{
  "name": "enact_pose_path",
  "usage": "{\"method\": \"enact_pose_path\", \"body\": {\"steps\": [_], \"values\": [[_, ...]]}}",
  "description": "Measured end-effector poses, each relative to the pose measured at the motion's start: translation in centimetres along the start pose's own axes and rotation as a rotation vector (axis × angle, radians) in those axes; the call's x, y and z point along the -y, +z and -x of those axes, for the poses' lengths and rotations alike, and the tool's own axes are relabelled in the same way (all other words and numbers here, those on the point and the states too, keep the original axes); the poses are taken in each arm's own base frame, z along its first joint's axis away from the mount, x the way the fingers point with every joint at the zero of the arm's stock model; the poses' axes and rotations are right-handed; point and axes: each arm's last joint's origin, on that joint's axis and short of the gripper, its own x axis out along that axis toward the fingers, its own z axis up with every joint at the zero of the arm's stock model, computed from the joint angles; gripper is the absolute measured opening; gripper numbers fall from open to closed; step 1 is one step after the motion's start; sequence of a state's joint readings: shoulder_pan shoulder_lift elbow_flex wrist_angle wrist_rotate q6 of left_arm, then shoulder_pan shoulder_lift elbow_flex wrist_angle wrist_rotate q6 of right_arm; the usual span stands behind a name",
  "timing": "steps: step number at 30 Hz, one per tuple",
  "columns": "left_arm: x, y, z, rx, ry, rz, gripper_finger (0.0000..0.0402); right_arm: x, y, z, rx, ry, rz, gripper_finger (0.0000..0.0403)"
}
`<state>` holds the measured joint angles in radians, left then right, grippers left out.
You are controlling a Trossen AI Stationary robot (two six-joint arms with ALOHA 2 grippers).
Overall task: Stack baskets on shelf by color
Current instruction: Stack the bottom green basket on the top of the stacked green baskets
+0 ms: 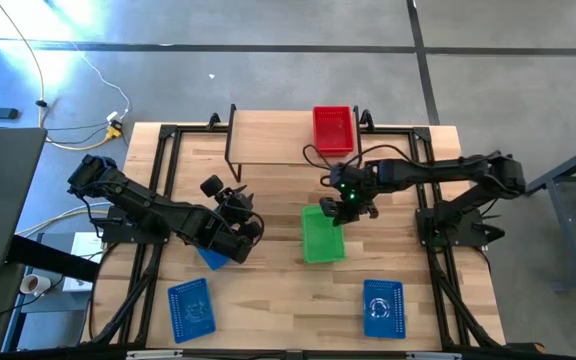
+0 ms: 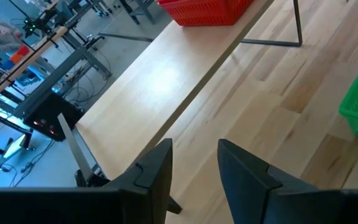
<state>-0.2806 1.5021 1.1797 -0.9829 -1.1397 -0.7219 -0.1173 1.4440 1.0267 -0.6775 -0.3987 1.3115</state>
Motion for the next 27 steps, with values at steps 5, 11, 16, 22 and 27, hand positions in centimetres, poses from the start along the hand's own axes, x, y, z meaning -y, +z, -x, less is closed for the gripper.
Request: {"method": "enact_pose_path", "body": {"steps": [5,11,16,22,27], "values": [[0.0,0.0,0.0,-0.005,-0.006,-0.018,0.0117,0.5,0.1,-0.7,-0.018,-0.061,-0.046,0.0],[0.0,0.0,0.0,-0.013,-0.014,-0.019,0.0117,0.7,0.5,-1.6,-0.026,-0.107,-0.064,0.0],[0.1,0.0,0.0,-0.015,-0.018,-0.019,0.0117,0.9,0.7,-2.2,-0.043,-0.124,-0.08,0.0],[0.1,-0.1,0.0,-0.024,-0.028,-0.019,0.0117,1.0,1.0,-3.2,-0.069,-0.154,-0.109,0.0],[0.1,-0.1,0.0,-0.024,-0.028,-0.019,0.0117,1.2,1.3,-4.1,-0.092,-0.176,-0.129,0.0]]}}
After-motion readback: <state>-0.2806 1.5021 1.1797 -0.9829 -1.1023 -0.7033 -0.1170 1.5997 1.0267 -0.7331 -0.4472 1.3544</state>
